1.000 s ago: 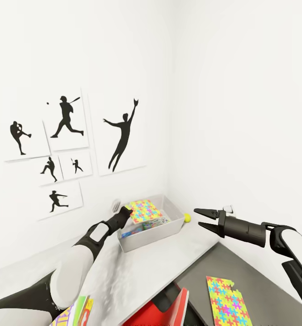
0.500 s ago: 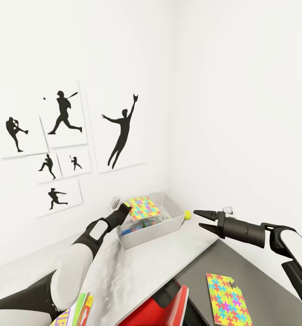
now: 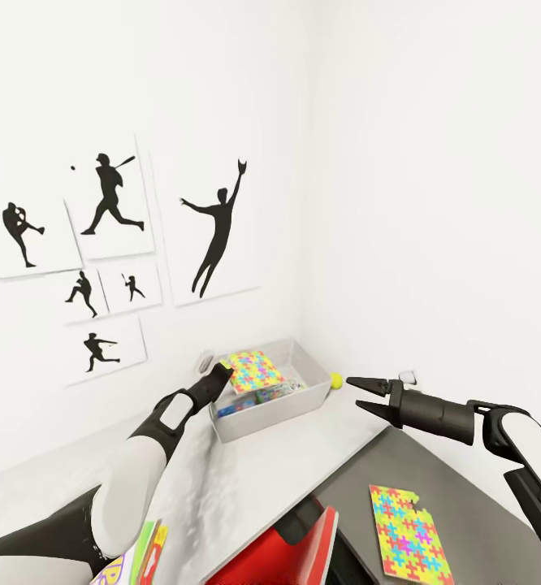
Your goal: Put all the toys in the child's room - the three board games (two on the bed and one on the table), the two jigsaw puzzles on the table, and the tennis ball on the table - inside the toy box on the table in the child's room.
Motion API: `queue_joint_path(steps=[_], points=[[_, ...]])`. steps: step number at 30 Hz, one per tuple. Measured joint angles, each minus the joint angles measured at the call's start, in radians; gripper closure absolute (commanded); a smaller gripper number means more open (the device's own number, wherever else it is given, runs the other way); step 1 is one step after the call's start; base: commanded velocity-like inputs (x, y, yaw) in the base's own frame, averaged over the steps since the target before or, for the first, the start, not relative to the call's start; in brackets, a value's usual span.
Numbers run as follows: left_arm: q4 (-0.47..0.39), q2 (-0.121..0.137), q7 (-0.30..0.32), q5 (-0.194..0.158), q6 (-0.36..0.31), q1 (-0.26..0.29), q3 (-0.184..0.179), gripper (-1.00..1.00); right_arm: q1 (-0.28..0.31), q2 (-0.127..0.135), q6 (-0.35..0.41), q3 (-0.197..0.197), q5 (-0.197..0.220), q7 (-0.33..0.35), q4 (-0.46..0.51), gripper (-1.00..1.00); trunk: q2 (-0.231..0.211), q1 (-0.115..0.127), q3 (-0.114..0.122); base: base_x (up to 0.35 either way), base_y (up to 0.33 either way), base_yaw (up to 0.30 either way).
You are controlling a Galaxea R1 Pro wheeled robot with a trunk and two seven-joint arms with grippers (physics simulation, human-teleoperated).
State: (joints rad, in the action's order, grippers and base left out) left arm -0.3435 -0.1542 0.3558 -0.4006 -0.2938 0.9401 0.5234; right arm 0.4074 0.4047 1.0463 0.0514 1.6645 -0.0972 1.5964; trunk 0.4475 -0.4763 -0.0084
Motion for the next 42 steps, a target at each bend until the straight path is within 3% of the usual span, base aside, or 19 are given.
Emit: queue_joint_path(steps=[10, 16, 20, 42], points=[[0.000, -0.001, -0.001, 0.002, 0.002, 0.000, -0.002, 1.00, 0.000, 0.000, 0.000, 0.000, 0.000, 0.000, 0.001, -1.00, -0.001, 0.000, -0.015, 0.000, 0.000, 0.000], [-0.006, -0.001, -0.002, 0.002, 0.015, 0.000, -0.045, 1.00, 0.000, 0.000, 0.000, 0.000, 0.000, 0.000, 0.001, -1.00, -0.001, 0.000, -0.025, 0.000, 0.000, 0.000], [-0.010, -0.003, -0.002, 0.002, 0.041, 0.000, -0.054, 1.00, 0.000, 0.000, 0.000, 0.001, 0.000, 0.000, 0.001, -1.00, -0.001, 0.000, -0.031, 0.000, 0.000, 0.000], [-0.014, -0.002, -0.003, 0.003, 0.053, 0.001, -0.057, 1.00, 0.000, -0.008, 0.000, 0.003, -0.001, -0.001, 0.001, -1.00, -0.001, 0.000, -0.066, 0.000, 0.000, 0.000]])
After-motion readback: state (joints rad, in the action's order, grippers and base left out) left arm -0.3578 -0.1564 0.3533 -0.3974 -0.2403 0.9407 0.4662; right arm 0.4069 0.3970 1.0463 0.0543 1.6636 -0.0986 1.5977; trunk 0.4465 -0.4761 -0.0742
